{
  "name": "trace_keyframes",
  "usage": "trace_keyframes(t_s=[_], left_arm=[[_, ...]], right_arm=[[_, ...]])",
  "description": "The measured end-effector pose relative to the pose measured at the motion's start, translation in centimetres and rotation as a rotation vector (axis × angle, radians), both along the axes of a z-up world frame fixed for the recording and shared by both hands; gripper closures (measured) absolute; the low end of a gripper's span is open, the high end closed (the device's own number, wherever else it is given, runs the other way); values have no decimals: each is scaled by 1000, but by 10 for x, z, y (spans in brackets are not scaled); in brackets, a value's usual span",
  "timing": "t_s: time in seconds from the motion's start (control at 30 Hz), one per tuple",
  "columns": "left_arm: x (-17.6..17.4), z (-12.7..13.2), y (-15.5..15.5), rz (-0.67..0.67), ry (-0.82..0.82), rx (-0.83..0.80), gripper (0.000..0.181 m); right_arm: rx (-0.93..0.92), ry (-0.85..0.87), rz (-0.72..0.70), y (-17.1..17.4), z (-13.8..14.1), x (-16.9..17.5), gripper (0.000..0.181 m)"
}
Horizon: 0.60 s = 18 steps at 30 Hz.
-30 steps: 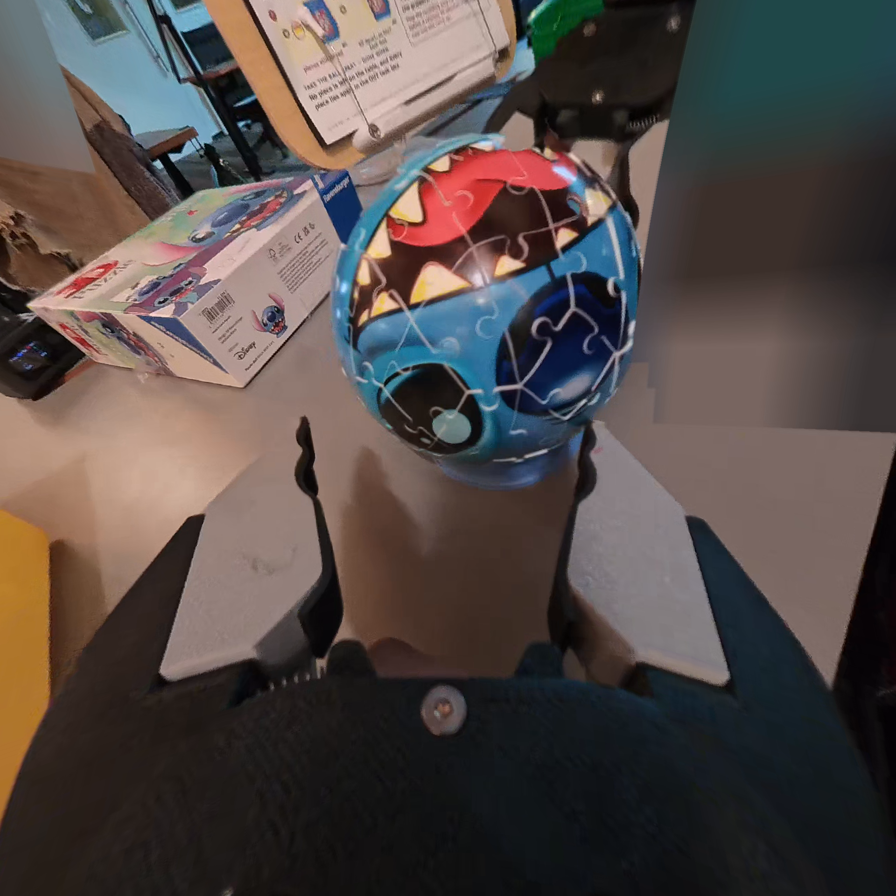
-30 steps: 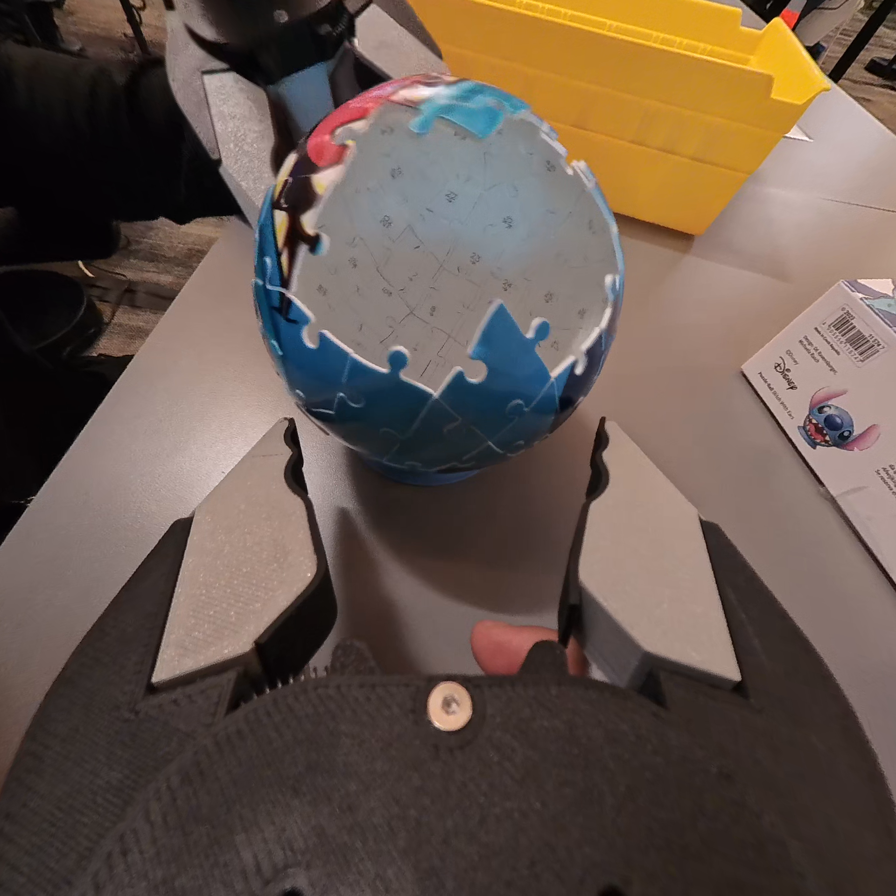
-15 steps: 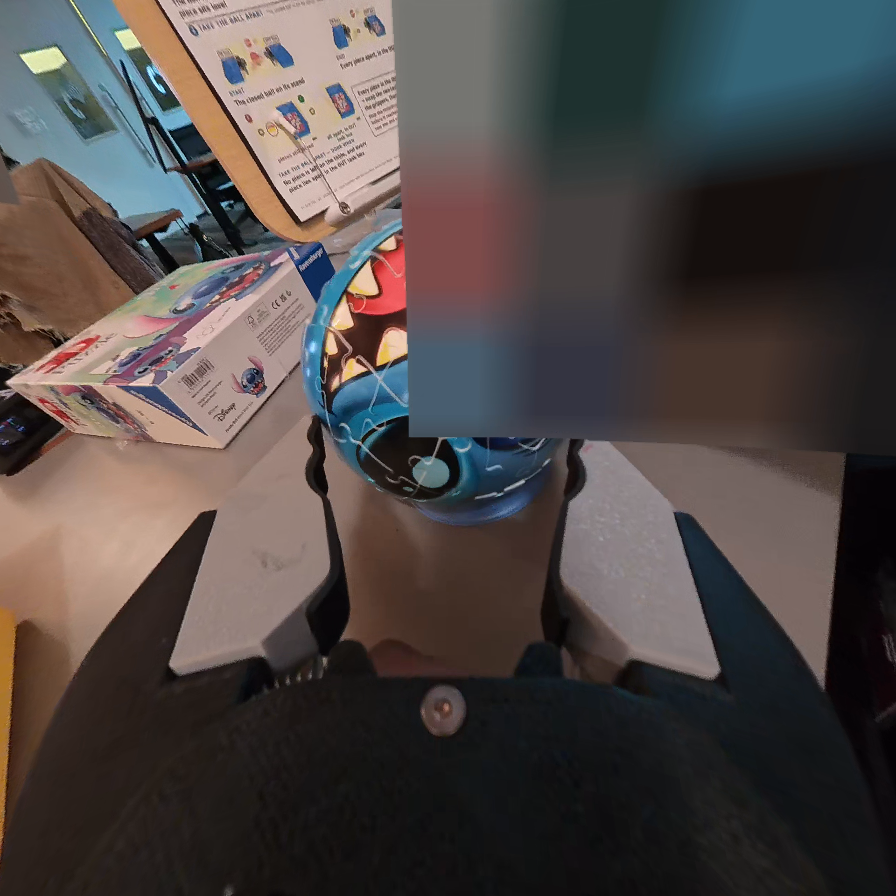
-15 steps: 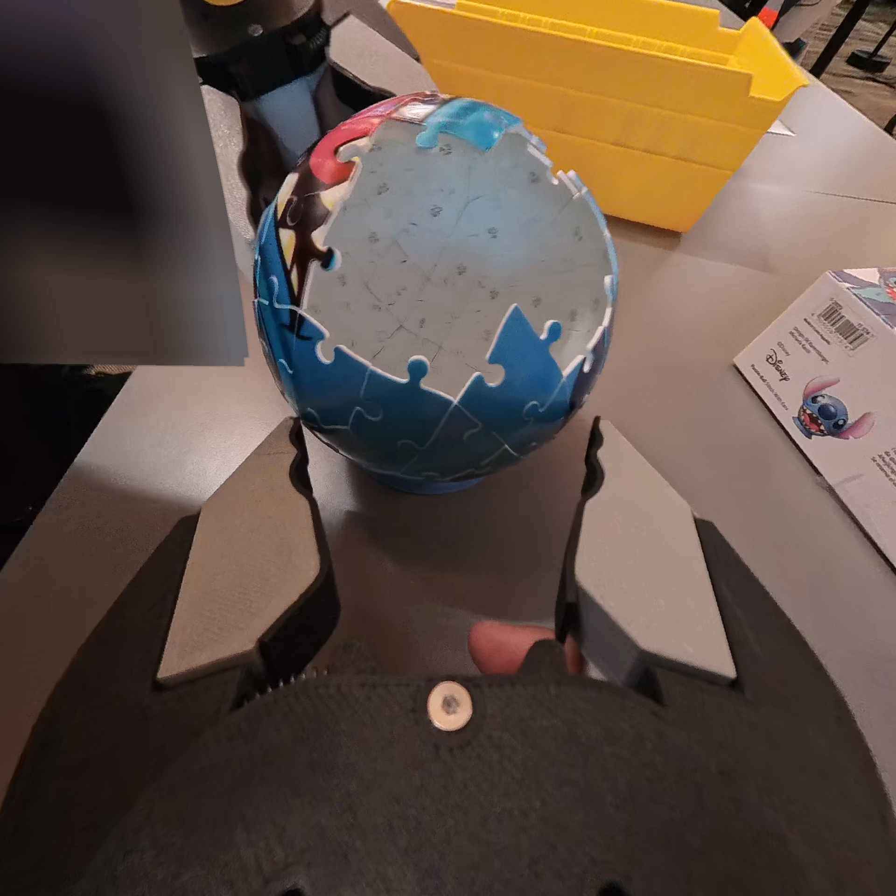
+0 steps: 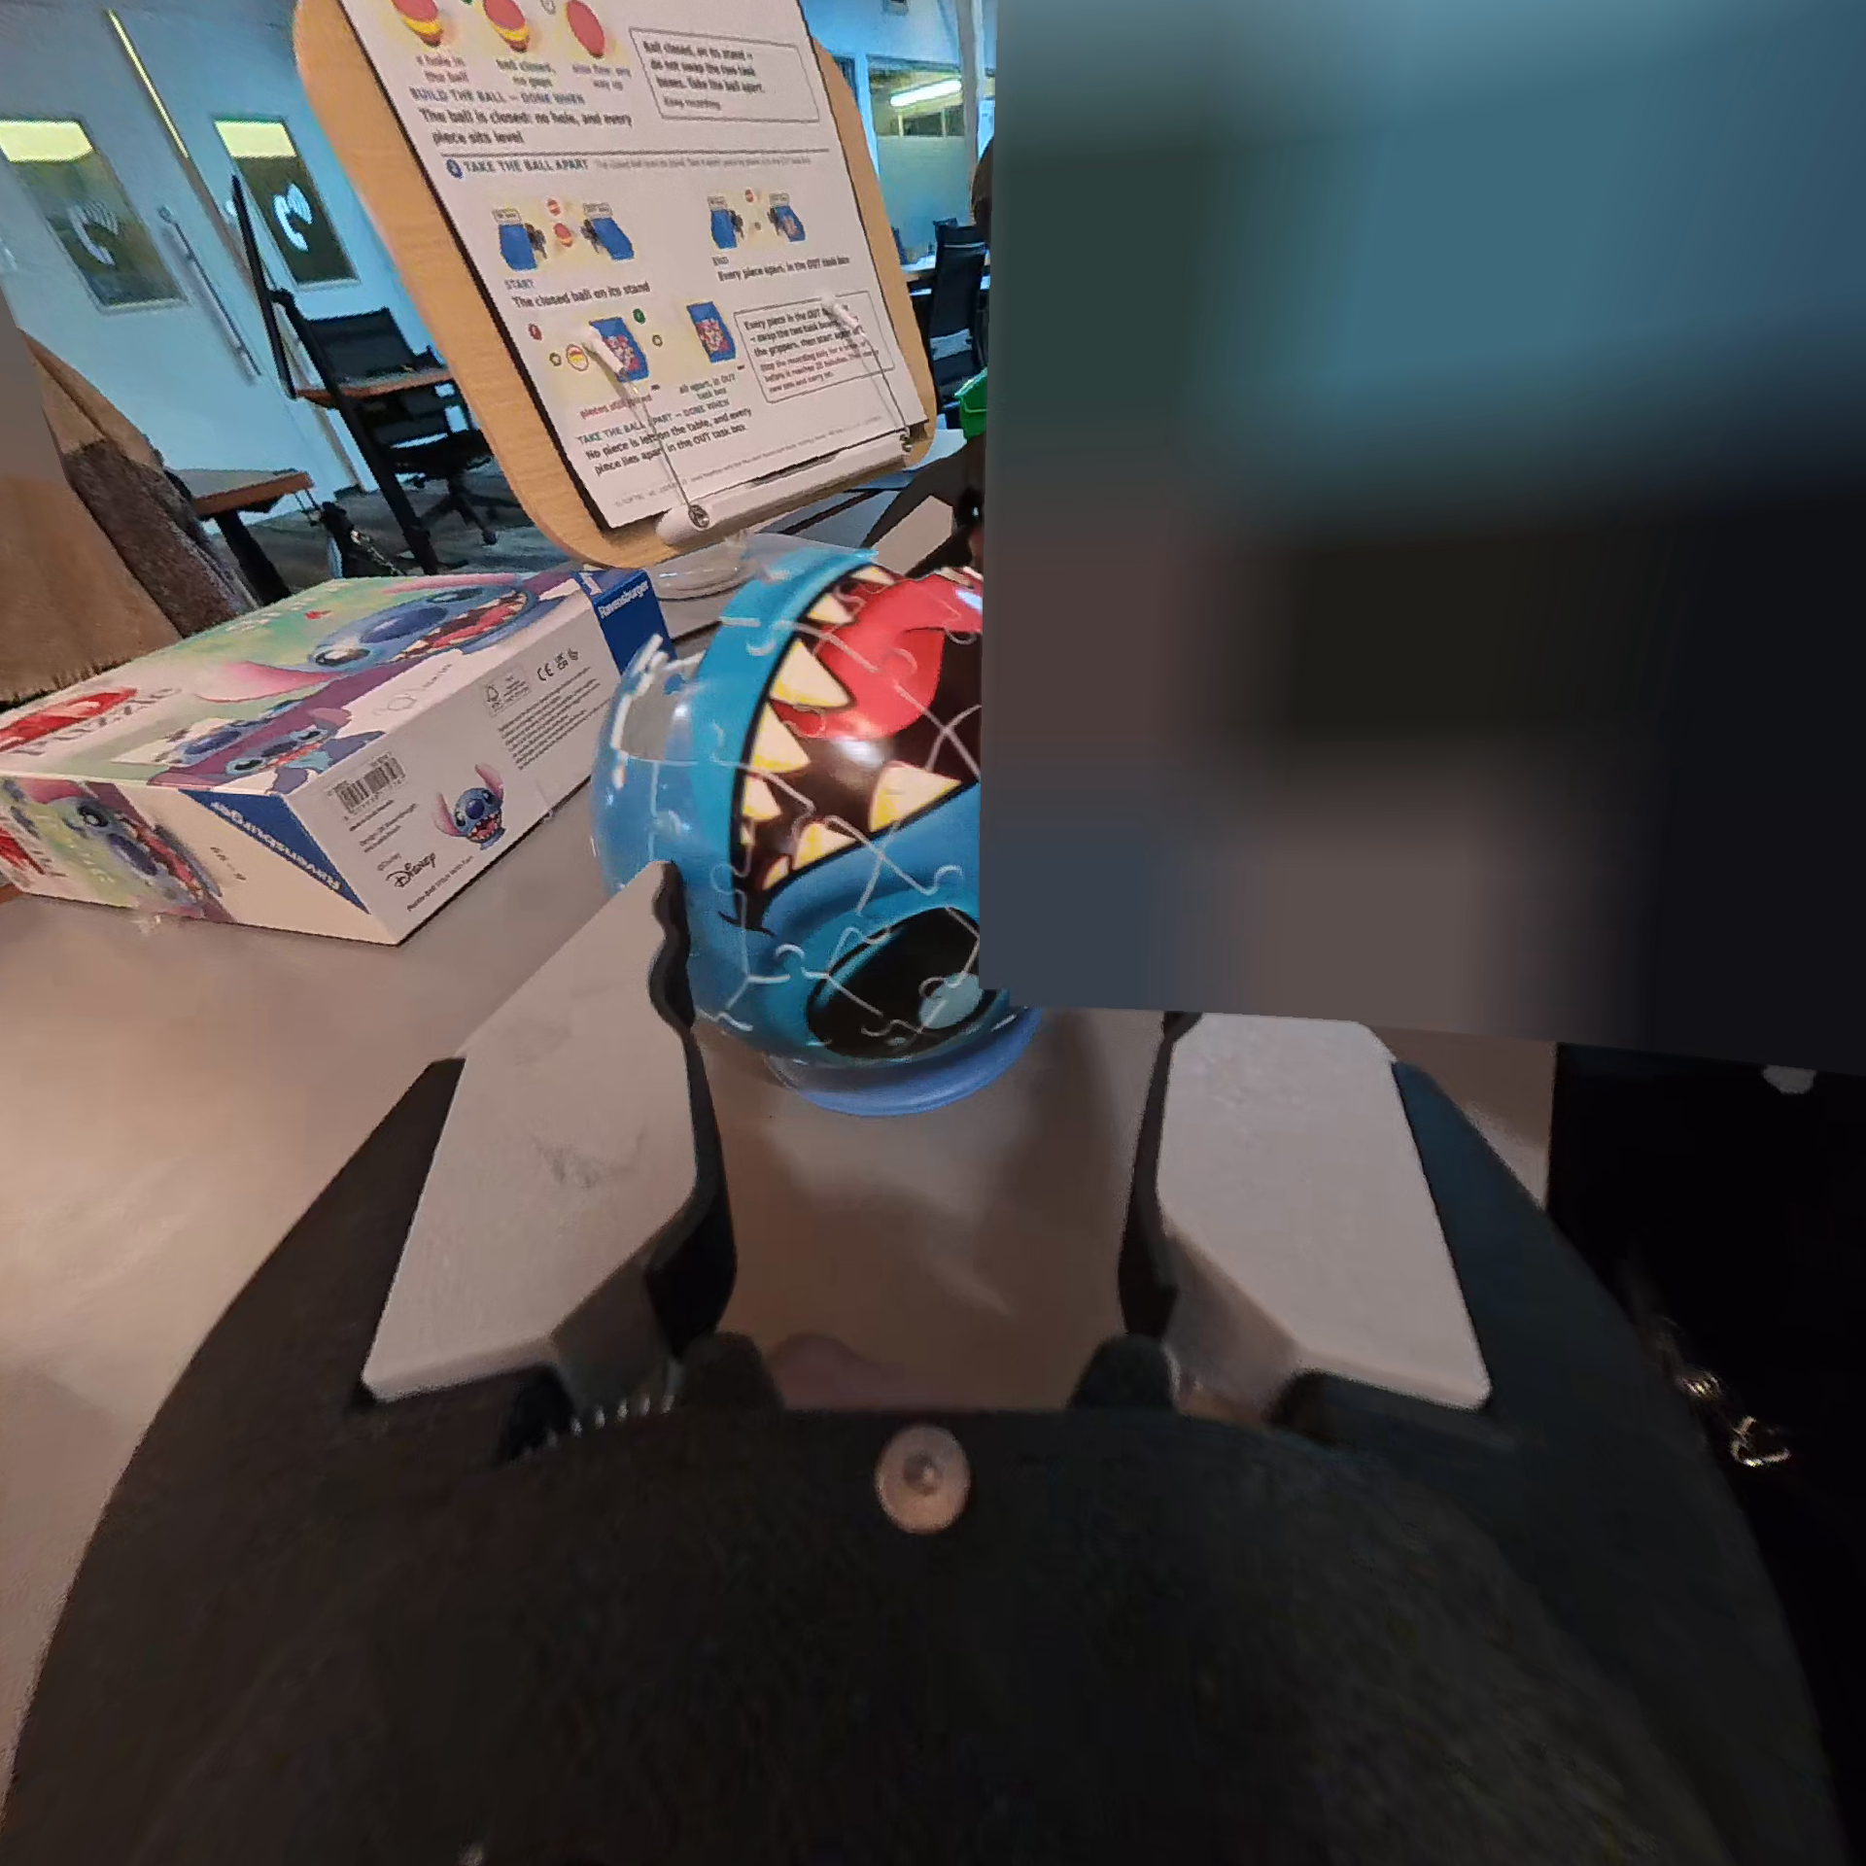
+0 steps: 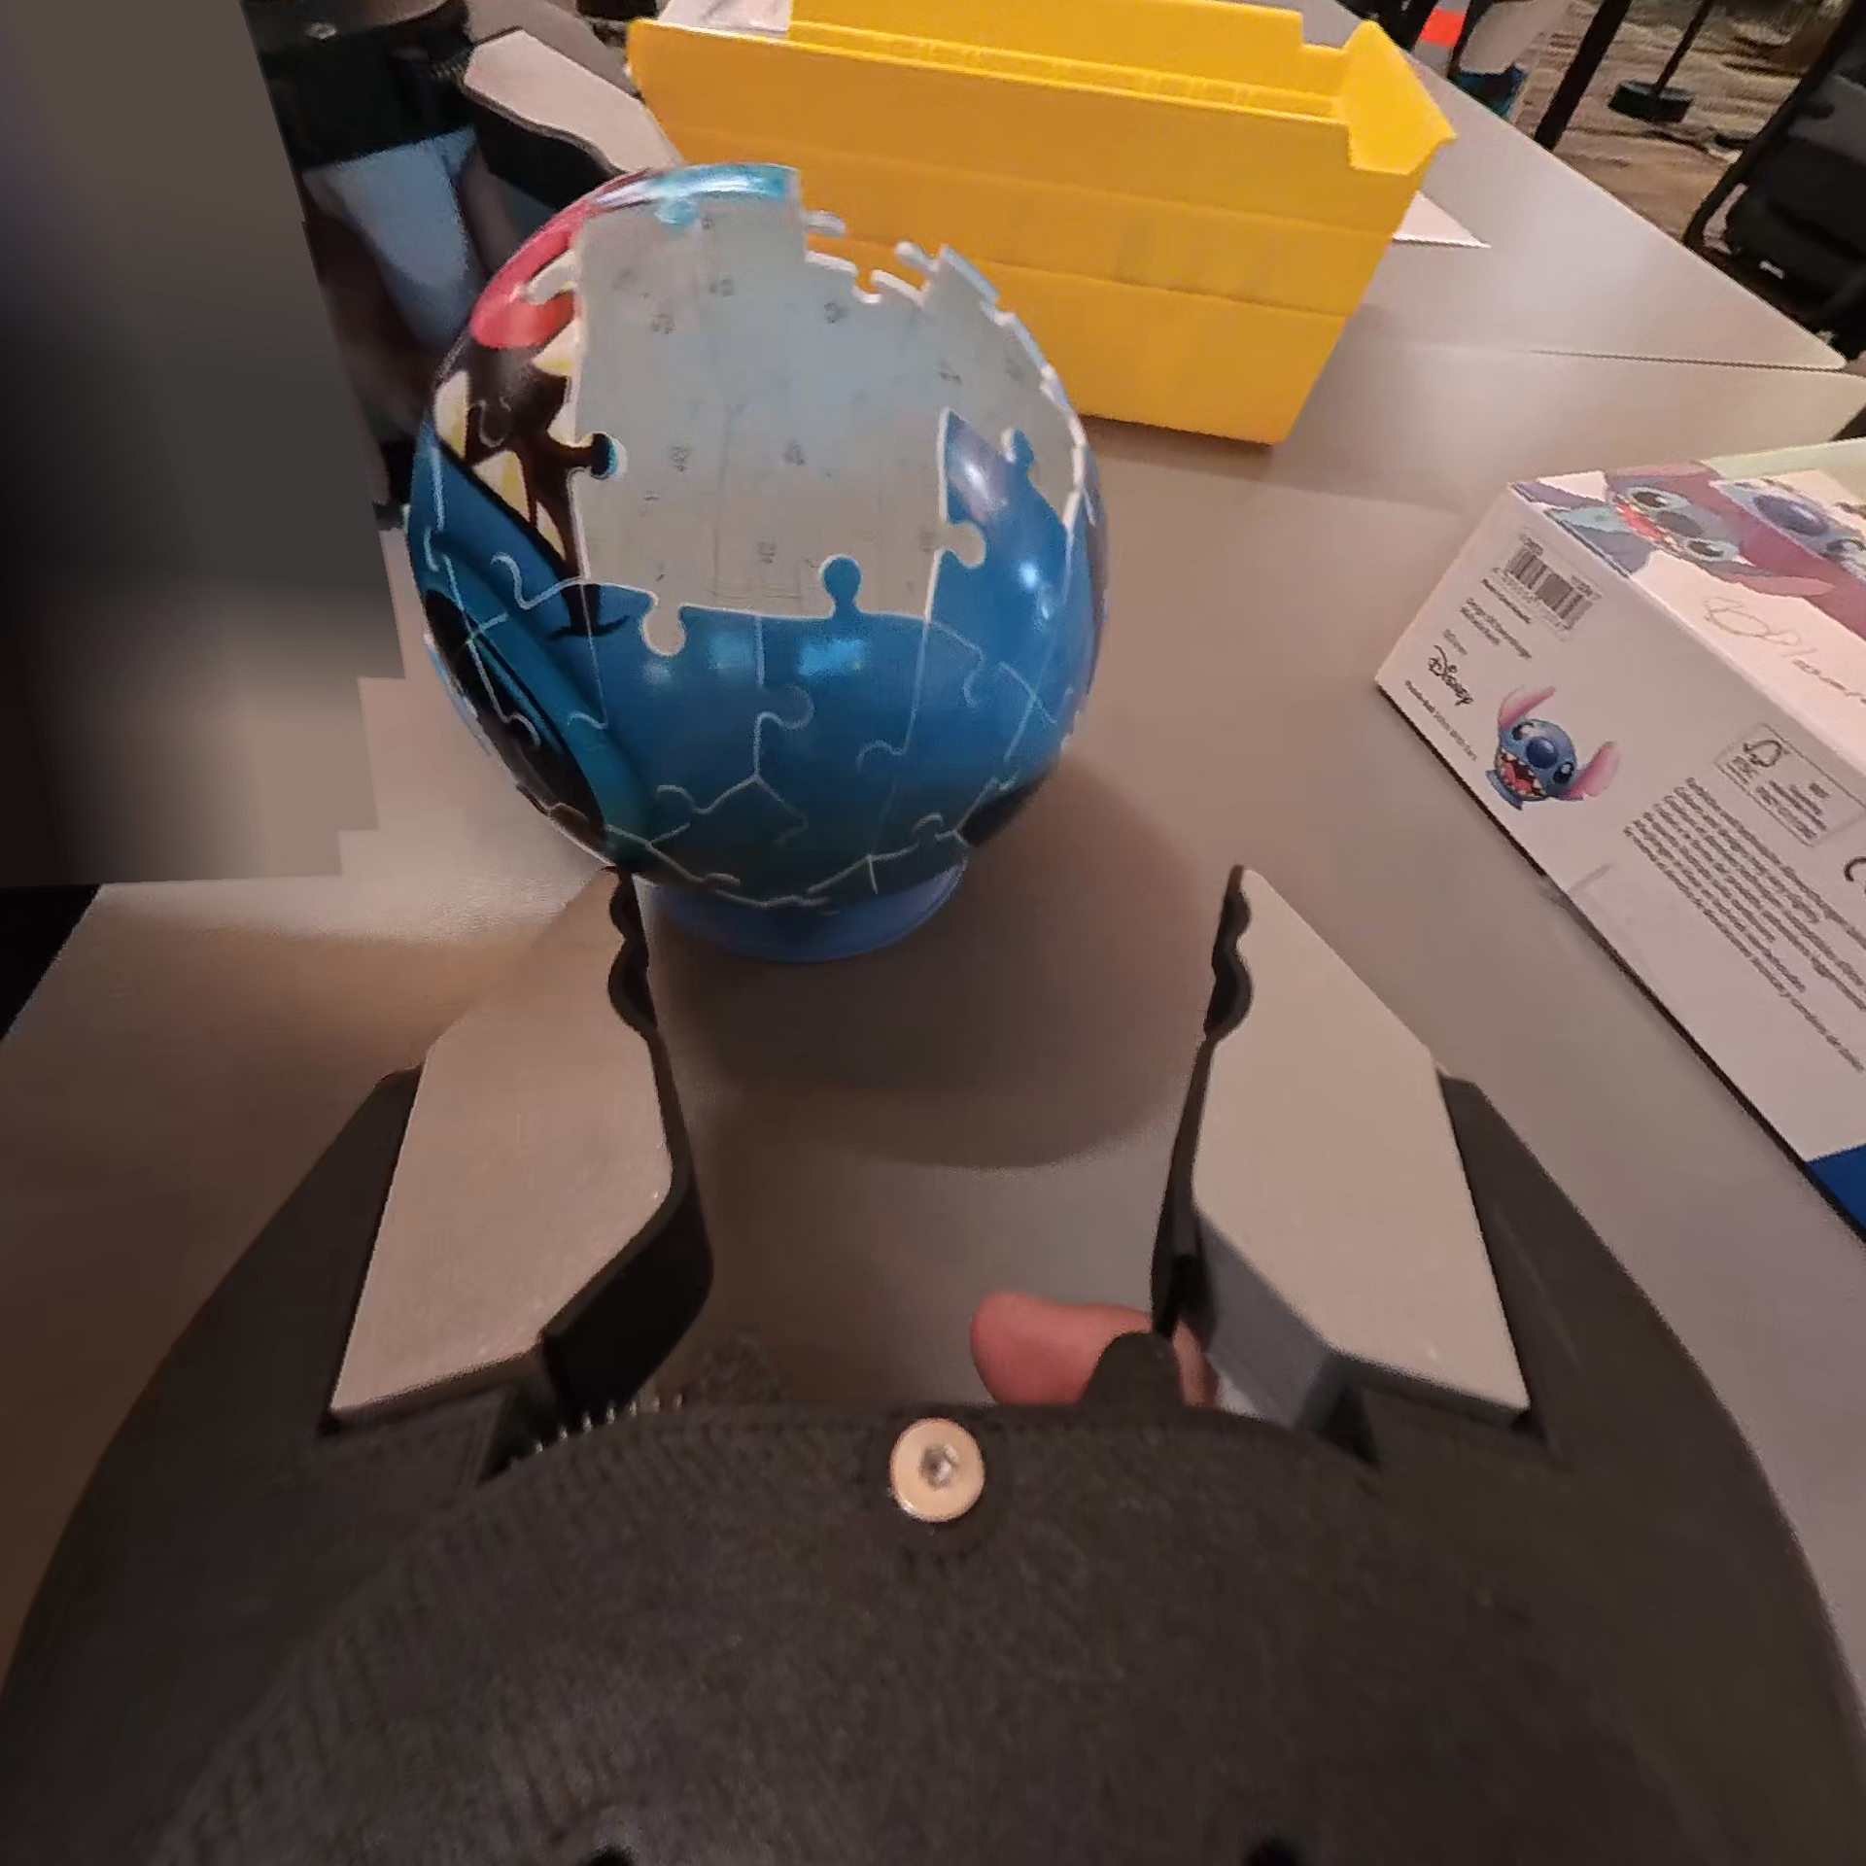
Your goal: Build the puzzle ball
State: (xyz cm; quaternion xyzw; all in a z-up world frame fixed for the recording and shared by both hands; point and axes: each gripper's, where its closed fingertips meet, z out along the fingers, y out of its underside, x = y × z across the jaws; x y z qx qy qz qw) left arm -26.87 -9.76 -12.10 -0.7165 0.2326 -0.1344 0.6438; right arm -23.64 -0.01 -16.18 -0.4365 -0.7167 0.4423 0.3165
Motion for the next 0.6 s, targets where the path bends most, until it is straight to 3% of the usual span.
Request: trace_keyframes(t_s=[0.03,0.2,0.37,0.6], left_arm=[[-1,0,1,3,-5,-6,85],[-3,3,-1,2,-27,13,83],[-8,5,1,24,-62,9,83],[-39,-4,11,133,36,-14,82]], right_arm=[[-4,2,-11,3,1,0,72],[9,6,-99,21,0,-3,82],[33,10,-85,21,3,1,82],[-39,30,39,-21,19,9,76]])
